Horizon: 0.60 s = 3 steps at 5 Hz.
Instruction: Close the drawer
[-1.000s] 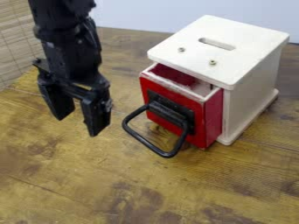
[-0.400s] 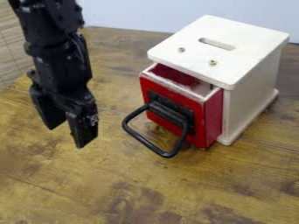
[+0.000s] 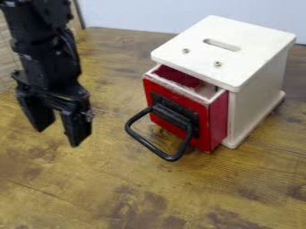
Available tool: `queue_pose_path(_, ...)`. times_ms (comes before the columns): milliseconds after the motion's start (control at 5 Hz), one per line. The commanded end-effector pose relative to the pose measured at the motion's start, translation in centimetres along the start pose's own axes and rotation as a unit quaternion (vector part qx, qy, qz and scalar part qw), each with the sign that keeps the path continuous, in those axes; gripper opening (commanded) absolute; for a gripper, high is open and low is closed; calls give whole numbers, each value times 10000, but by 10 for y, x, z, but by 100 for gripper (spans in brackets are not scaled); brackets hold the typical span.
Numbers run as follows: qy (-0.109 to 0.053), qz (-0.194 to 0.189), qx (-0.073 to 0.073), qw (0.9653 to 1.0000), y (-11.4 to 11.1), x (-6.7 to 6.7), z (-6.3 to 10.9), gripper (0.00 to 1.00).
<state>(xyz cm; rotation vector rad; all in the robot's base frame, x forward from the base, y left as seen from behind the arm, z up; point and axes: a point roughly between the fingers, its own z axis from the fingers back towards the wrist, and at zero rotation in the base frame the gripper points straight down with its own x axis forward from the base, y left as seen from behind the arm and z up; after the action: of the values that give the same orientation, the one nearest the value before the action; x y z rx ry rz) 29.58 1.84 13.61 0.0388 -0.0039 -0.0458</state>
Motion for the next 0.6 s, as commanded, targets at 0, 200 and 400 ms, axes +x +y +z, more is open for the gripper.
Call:
queue_pose_path(0,-385,326,15,9987,9,-1,24,100)
queue_pose_path(200,-406,-178,8,9990,2,3,30,100)
queue_pose_path(400,-427,-641,-6,9970,-6,7,36,100)
